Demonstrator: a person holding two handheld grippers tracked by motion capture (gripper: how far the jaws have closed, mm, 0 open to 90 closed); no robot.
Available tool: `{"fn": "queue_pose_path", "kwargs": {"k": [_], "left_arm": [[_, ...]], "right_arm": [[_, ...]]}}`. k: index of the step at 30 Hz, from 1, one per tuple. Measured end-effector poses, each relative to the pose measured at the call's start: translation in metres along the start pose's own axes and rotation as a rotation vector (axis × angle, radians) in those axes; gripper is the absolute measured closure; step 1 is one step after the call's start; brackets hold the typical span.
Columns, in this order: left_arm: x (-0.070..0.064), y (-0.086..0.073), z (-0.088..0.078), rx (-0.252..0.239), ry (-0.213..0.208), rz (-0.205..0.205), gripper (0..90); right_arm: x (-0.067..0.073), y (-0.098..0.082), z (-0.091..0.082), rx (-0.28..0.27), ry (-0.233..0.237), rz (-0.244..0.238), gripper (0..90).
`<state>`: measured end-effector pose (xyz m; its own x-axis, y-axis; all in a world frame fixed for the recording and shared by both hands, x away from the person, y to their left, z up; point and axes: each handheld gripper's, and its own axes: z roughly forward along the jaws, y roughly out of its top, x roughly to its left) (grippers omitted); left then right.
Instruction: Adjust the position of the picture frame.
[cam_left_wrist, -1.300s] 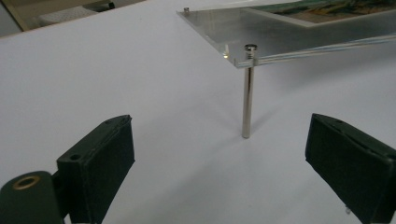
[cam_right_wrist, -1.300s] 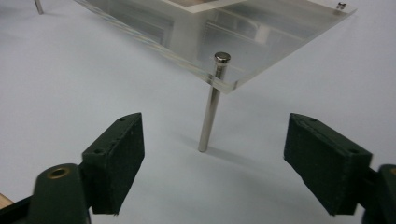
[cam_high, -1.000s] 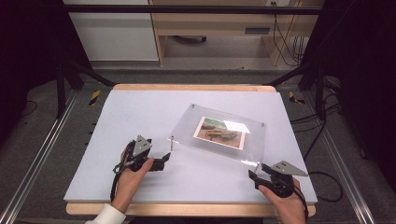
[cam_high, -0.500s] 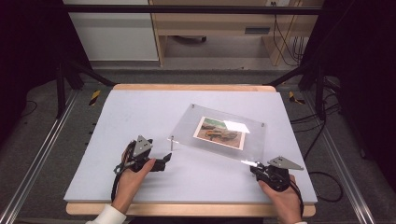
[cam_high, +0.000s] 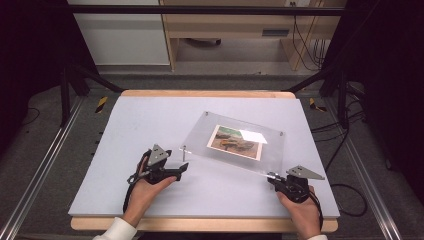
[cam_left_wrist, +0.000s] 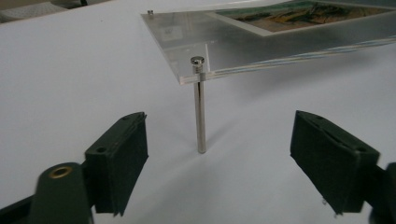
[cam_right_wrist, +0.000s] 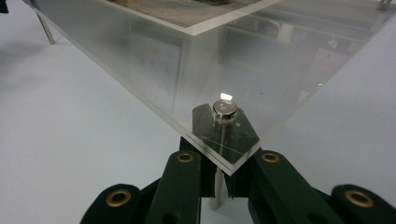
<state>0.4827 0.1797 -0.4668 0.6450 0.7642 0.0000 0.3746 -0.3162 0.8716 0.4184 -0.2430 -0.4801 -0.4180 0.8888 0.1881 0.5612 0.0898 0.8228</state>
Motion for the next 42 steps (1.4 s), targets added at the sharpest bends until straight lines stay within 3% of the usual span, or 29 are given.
{"fn": "queue_pose_path", "kwargs": {"k": [4,8,10,12,17,23,25,28,42], "left_arm": [[0.004,0.002,0.011,0.006,-0.005,-0.032,28.8],[0.011,0.004,0.023,-0.010,-0.010,-0.062,47.9],[0.011,0.006,0.027,-0.004,-0.012,-0.040,56.1],[0.011,0.007,0.030,-0.002,-0.006,-0.020,59.1],[0.014,0.009,0.036,-0.026,-0.020,-0.064,64.5],[0.013,0.011,0.040,-0.054,-0.042,-0.091,77.5],[0.013,0.012,0.040,-0.055,-0.039,-0.086,80.4],[0.017,0.013,0.039,-0.080,-0.055,-0.126,83.8],[0.015,0.018,0.034,-0.085,-0.061,-0.126,84.6]], "right_arm": [[0.000,0.001,-0.001,-0.005,0.006,0.001,84.7],[0.000,0.002,-0.001,-0.006,0.016,0.008,84.7],[-0.001,0.002,-0.001,-0.007,0.020,0.011,84.6],[-0.001,0.002,-0.001,-0.007,0.022,0.013,84.6],[-0.001,0.002,-0.002,-0.008,0.022,0.017,84.6],[-0.002,0.003,-0.003,-0.025,0.030,0.024,84.6],[-0.002,0.003,-0.003,-0.026,0.029,0.025,84.6],[-0.003,0.005,-0.004,-0.040,0.028,0.030,84.7],[-0.004,0.009,-0.009,-0.091,0.017,0.034,84.6]]}}
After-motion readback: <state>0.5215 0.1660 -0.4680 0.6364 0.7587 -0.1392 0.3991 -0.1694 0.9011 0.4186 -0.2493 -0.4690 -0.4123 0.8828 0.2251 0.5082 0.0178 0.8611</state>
